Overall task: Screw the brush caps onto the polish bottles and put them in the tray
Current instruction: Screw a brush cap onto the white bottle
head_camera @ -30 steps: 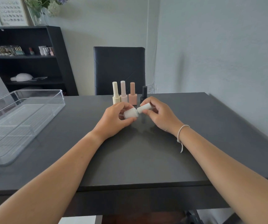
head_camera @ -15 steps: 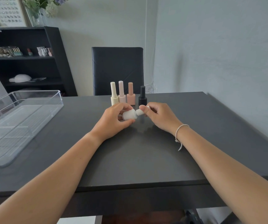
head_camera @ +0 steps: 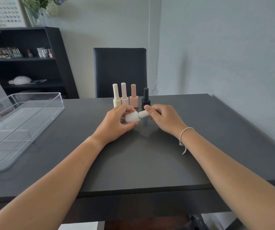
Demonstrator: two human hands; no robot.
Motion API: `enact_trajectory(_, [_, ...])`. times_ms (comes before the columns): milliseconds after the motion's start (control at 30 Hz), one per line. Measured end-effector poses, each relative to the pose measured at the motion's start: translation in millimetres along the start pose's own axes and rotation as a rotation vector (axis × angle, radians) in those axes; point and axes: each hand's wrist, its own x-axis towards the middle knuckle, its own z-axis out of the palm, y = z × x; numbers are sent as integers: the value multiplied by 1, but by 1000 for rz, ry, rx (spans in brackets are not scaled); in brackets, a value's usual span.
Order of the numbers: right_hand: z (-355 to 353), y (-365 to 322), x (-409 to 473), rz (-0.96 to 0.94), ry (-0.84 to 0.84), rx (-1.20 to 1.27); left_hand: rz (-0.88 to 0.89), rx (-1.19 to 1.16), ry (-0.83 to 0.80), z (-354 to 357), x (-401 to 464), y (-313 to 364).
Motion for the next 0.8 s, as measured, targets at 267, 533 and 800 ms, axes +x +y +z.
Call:
enact_trajectory(267, [-2,1,-2,-82,-14,33,-1,5,16,0,0,0])
enact_trajectory(533, [-2,2,-2,-5,2,23,6,8,4,0,0,1])
enact_trajectory(800, [0,2,0,45,-12,-27,15,9,-7,1,0,1])
